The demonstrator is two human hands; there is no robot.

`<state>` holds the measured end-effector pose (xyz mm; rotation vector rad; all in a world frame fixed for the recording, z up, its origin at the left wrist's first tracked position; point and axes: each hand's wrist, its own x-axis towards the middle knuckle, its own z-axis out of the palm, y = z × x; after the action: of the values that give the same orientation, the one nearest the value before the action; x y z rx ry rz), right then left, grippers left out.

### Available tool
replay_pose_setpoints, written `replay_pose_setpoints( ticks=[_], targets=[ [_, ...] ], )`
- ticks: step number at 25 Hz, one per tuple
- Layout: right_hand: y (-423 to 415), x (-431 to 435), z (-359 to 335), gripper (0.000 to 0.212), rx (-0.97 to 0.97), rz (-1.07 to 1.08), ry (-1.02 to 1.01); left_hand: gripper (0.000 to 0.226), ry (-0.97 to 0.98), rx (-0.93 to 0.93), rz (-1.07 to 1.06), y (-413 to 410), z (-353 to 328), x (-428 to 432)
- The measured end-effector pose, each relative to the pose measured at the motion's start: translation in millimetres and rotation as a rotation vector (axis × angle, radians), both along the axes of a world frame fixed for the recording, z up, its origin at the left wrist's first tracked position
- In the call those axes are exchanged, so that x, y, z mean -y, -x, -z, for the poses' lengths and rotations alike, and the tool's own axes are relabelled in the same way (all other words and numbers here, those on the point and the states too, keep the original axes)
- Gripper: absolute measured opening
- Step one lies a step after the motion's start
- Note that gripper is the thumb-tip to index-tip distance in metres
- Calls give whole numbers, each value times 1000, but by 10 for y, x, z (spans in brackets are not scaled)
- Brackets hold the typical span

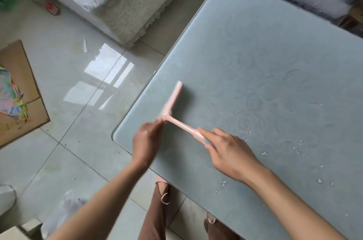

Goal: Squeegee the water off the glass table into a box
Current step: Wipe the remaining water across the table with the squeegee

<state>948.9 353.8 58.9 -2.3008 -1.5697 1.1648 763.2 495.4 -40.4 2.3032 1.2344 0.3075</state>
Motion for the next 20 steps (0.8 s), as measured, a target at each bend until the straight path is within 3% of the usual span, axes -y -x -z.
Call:
replay_pose_setpoints(
  ticks=[2, 5, 8, 11, 15, 20],
  targets=[
    [-81, 214, -217, 44, 56, 26, 67, 17, 83, 36, 111, -139, -127, 215],
    [-54, -25, -397, 41, 69, 44, -20, 16, 198, 34, 46, -244, -281, -26],
    [3, -773, -322, 40, 27, 67, -155, 22, 60, 18, 8, -176, -292, -889],
    [-46, -1315, -62, 36, 2, 103, -112, 21, 22, -18, 95, -208, -148, -1430],
    [-214, -967, -60, 42, -17, 149, -54, 23, 95, 16, 36, -381, 48, -1059],
    [-408, -269, -480, 45, 57, 156, 122, 16, 235, 156, 274, -586, -121, -442]
  ],
)
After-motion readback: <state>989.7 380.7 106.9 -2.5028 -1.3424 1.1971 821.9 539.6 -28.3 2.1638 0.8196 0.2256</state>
